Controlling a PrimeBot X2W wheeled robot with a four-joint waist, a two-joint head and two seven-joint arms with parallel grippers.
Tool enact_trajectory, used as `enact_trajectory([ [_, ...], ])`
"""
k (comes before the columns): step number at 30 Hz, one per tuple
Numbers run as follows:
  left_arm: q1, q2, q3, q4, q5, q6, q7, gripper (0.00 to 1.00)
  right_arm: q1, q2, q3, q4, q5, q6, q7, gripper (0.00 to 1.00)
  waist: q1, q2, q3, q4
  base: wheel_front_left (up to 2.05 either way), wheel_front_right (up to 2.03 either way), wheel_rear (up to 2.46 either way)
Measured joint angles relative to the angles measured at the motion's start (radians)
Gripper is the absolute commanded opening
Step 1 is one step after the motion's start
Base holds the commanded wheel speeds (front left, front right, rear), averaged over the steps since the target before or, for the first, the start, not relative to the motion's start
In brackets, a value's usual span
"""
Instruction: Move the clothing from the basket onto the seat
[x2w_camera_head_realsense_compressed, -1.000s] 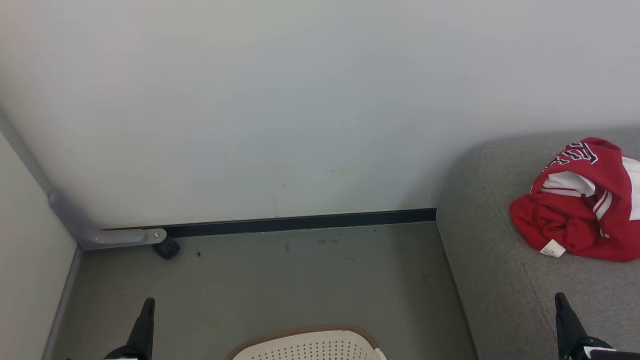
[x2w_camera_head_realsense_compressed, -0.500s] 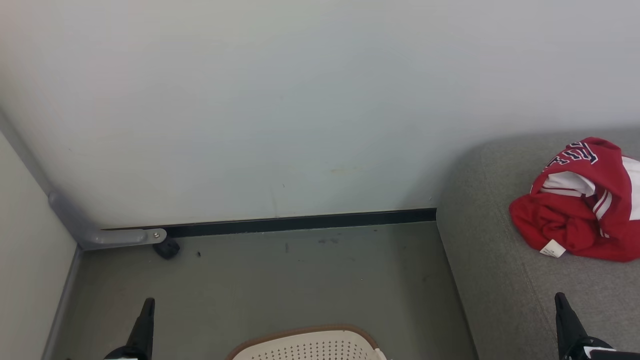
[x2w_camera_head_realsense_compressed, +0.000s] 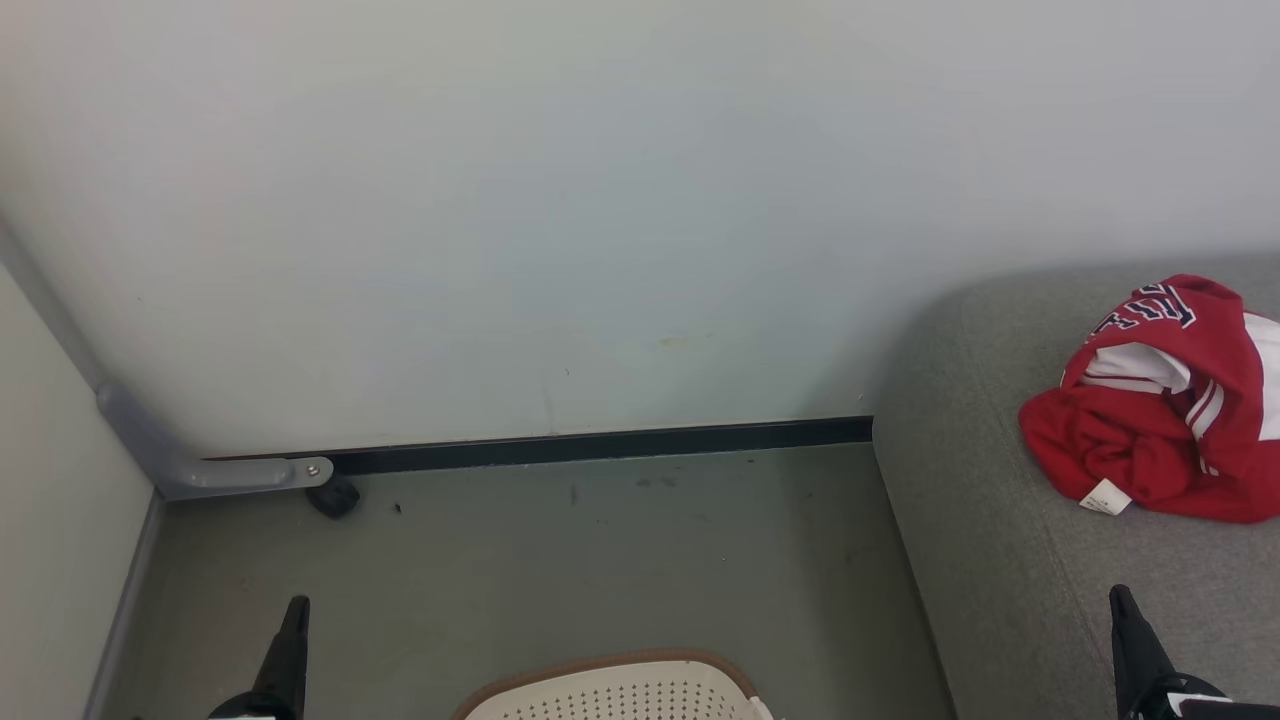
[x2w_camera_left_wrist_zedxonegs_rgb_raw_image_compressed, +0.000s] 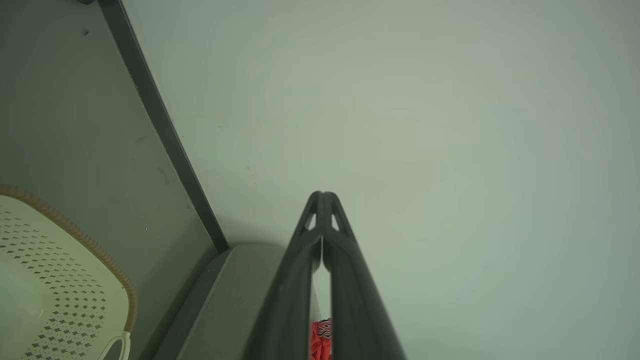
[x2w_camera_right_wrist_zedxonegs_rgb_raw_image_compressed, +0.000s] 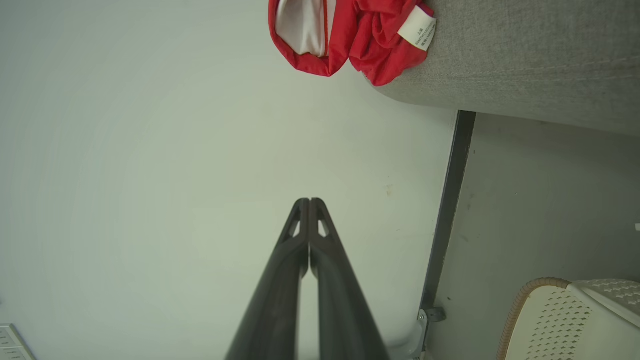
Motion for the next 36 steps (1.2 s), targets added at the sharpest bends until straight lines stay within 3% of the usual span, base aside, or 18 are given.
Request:
enact_trajectory([
  [36, 0.0, 0.0, 0.0, 0.0, 0.0, 0.0, 0.0, 0.0, 0.0, 0.0, 0.0, 0.0, 0.0, 0.0, 0.0, 0.0, 0.0, 0.0, 0.0, 0.0, 0.0, 0.0, 0.0],
])
